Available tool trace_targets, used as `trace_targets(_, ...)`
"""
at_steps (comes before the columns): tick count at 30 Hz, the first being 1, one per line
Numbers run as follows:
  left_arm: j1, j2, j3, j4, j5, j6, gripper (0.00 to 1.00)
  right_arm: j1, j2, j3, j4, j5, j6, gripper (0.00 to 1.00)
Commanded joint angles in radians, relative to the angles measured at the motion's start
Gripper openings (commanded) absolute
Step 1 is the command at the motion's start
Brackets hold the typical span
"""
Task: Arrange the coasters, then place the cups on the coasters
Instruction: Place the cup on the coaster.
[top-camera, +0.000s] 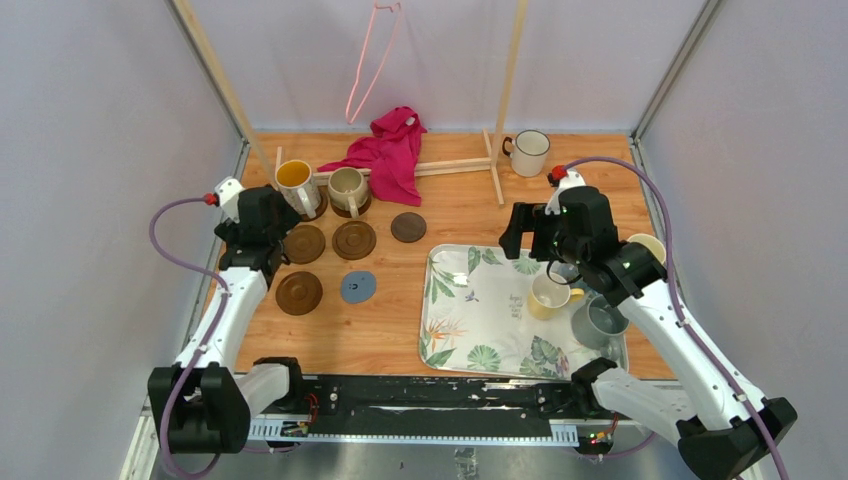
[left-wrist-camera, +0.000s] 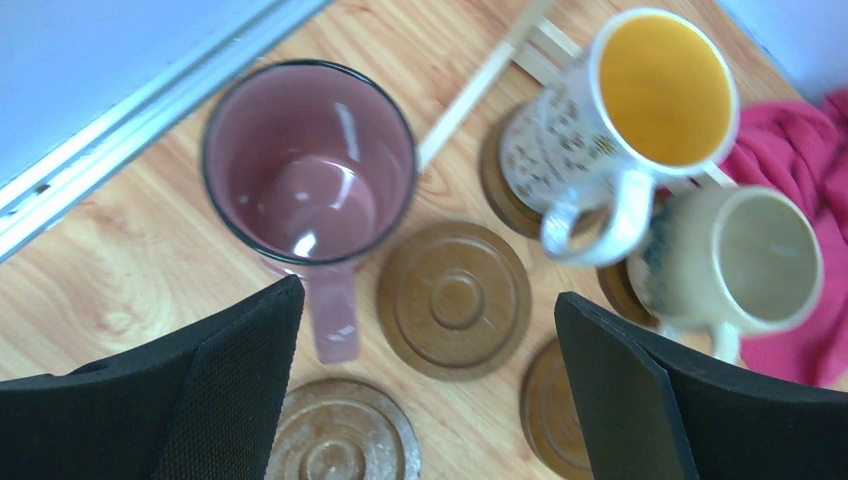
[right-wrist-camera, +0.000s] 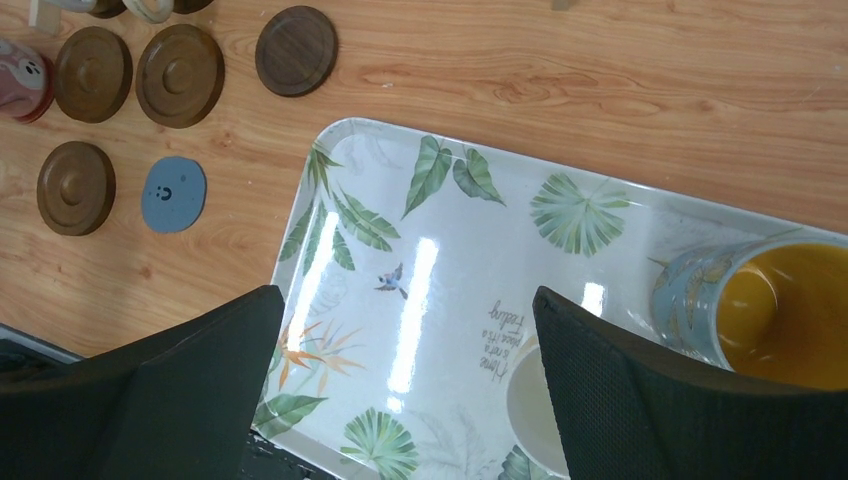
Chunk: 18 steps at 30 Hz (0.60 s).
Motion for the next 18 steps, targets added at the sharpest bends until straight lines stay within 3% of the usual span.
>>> trace_targets(1, -0.109, -0.037, 0.006, -0.049, 0.070, 0.048, 1.00, -0.015, -0.040, -0.034, -0.048, 0.060, 0.050, 1.00)
trace_targets(10, -0.350, -0.047, 0.016, -0.077, 0.131, 0.071, 1.00, -0.015, -0.096, -0.078, -0.129, 0.166, 0.100, 1.00)
trace_targets(18, -0.572, 0.035, 0.069, -0.045, 0.182, 0.082, 1.00, -0.050, -0.136, -0.149, -0.182, 0.207, 0.147, 1.00)
